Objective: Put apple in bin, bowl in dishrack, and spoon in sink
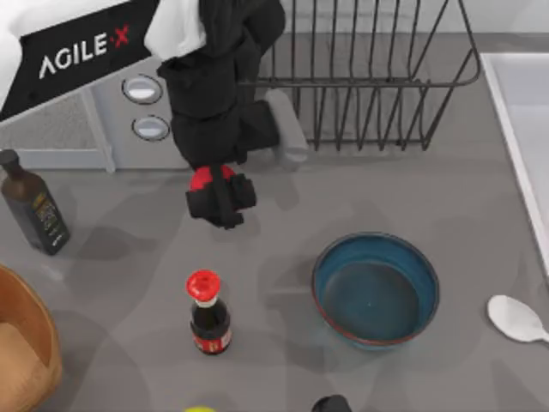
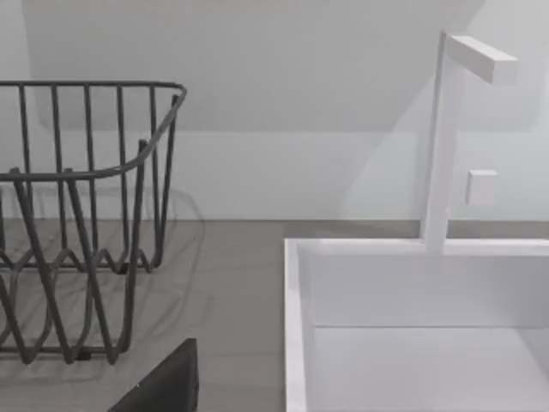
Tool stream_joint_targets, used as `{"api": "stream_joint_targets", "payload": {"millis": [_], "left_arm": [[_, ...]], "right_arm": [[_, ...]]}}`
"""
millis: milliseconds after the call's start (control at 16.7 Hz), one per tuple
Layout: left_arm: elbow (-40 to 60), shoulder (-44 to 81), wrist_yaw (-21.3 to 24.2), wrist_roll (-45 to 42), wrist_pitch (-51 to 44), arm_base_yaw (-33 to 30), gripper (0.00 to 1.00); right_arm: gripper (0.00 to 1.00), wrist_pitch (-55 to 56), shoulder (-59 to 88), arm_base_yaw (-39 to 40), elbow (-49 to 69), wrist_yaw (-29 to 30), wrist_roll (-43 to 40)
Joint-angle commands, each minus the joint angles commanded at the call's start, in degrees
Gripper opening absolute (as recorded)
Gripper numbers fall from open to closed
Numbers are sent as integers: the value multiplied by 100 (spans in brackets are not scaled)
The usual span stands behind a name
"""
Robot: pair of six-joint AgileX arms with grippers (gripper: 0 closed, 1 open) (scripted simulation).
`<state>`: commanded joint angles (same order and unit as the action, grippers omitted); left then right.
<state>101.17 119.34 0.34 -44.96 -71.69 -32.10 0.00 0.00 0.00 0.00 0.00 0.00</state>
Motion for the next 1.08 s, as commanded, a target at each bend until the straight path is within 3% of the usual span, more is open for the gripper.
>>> {"api": "stream_joint_targets", "payload": {"millis": [180,420,660,1080], "left_arm": [[-52,-28,74,346,-105,48,0],[-301,-296,271,1640,-325,322,0],[-793,-872,452,3816,-540,825,0],[-2018,-2313,434,8396,-844,1910,0]], "right_arm": [[100,0,0,0,0,0,0],[100,0,0,0,0,0,0],[100,0,0,0,0,0,0],[100,0,0,0,0,0,0]]}}
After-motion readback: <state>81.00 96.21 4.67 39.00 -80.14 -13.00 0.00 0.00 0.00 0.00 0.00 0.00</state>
